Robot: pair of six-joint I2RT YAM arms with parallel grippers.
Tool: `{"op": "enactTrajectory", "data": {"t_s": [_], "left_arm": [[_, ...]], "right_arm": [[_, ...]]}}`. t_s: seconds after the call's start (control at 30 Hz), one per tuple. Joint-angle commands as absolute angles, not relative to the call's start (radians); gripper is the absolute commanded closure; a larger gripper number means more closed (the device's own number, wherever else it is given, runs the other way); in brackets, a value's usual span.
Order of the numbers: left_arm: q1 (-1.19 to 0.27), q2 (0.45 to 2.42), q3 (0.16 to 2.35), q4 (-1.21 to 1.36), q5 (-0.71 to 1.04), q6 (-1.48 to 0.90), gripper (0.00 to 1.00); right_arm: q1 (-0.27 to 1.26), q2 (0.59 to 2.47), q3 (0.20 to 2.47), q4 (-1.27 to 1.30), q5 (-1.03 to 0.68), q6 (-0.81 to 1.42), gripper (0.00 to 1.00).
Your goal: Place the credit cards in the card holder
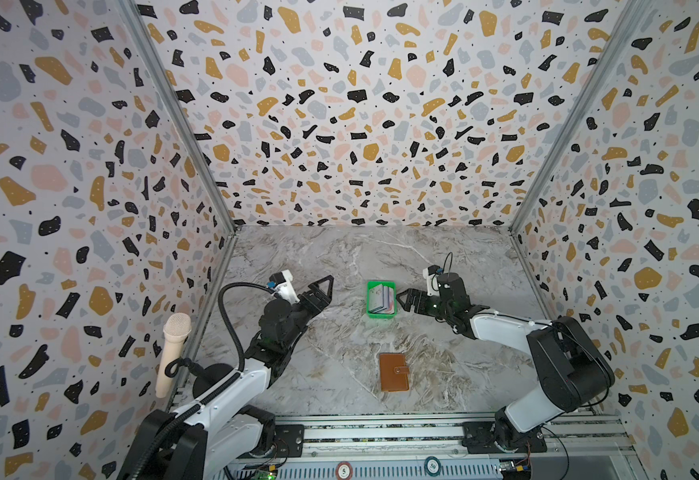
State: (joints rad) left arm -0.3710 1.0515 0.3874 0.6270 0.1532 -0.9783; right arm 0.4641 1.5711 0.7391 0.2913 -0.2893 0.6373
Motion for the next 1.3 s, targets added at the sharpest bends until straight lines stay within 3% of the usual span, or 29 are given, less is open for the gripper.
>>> {"op": "enactTrajectory", "data": {"t_s": [0.0, 0.2, 0.6, 1.03, 1.27], "left_arm": [[-0.424, 1.073, 0.408, 0.504, 0.273, -0.893, 0.07], [-0.581, 1.105, 0.396, 0.303, 0.328, -0.764, 0.11], [-0.792, 1.34, 0.407, 0.284, 0.463, -0.757, 0.3], [-0.882, 1.527, 0.476, 0.258, 0.471, -0.747, 0.41], [-0.886, 1.575, 0.507, 0.264, 0.494, -0.742, 0.57]], "right_arm": [[0.495, 1.522, 0.743, 0.148, -0.325, 0.61, 0.01], [0.559, 1.373, 0.624, -0.007, -0.392, 0.529, 0.13], [0.664, 1.238, 0.51, -0.078, -0.586, 0.472, 0.45], [0.689, 1.292, 0.438, -0.04, -0.655, 0.428, 0.47], [0.715, 1.342, 0.428, 0.03, -0.677, 0.443, 0.51]]}}
